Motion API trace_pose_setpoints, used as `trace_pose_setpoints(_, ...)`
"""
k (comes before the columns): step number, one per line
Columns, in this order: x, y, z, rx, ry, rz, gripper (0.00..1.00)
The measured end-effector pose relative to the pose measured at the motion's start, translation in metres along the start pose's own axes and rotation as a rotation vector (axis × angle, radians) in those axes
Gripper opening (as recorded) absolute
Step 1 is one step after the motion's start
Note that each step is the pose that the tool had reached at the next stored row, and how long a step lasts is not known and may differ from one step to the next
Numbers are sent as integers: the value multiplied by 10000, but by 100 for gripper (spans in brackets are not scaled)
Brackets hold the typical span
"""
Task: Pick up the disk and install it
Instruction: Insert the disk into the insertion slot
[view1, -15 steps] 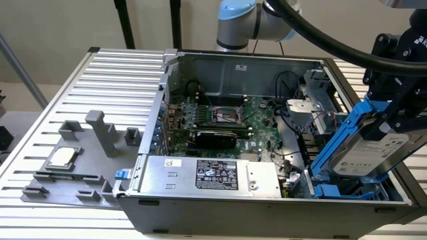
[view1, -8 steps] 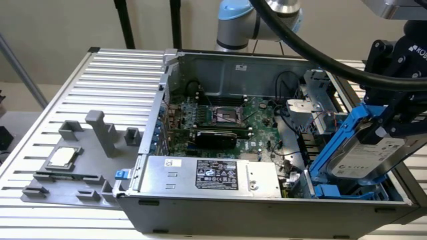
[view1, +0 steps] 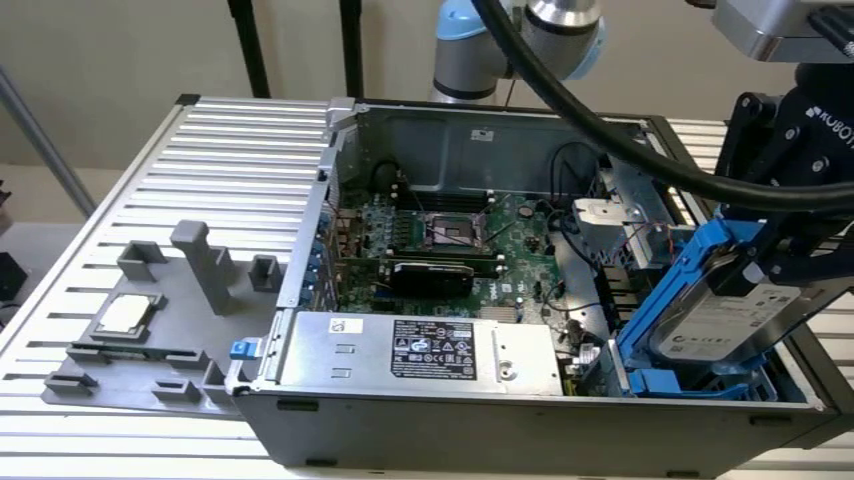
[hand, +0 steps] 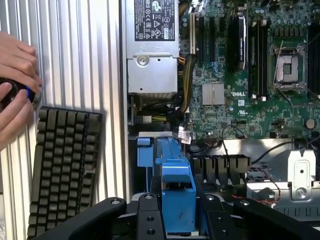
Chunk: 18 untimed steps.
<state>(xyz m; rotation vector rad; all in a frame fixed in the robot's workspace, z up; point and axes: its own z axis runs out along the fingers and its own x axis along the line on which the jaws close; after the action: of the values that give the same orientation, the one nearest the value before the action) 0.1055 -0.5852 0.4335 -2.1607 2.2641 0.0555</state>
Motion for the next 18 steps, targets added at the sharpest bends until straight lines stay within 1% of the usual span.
trace_pose_setpoints(18,-11,-3,248,-17,11,-511,0)
